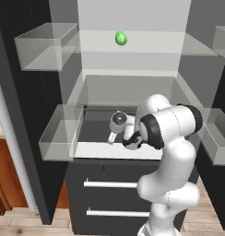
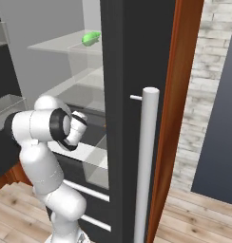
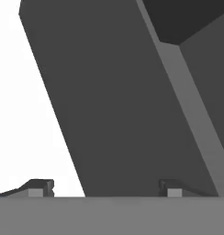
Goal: Place the carrot and lime inside the fridge drawer. Close the drawer after placing the vegetables.
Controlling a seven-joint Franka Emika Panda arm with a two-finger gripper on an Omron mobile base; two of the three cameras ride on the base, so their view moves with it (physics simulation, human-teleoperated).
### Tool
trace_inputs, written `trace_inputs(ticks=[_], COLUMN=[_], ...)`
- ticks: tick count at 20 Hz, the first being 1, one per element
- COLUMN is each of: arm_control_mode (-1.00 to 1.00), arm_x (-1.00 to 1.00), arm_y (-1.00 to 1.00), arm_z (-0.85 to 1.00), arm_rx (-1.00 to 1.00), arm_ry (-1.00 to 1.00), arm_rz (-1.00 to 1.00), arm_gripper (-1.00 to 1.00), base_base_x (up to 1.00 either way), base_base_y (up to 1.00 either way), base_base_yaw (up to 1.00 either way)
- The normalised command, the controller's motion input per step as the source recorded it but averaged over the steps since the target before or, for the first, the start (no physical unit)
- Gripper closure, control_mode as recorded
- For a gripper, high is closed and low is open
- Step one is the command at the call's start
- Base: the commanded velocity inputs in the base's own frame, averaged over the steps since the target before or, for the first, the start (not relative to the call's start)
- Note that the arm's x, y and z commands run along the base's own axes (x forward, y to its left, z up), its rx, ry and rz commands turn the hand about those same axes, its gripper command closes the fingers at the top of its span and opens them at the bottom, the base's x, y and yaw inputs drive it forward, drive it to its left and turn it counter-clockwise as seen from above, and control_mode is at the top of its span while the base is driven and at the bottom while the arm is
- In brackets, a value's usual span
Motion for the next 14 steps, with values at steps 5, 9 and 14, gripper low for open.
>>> trace_inputs(ticks=[5,9,14], arm_control_mode=[-1.00,-1.00,-1.00], arm_x=[0.57,0.09,-0.76], arm_y=[0.00,0.00,0.01], arm_z=[0.00,0.00,0.35], arm_rx=[0.00,0.00,0.00], arm_ry=[-0.01,-0.08,-0.04], arm_rz=[0.00,0.00,0.00], arm_gripper=[-1.00,-1.00,-1.00], base_base_x=[0.00,0.00,0.00], base_base_y=[0.00,0.00,0.00], base_base_yaw=[0.00,0.00,0.00])
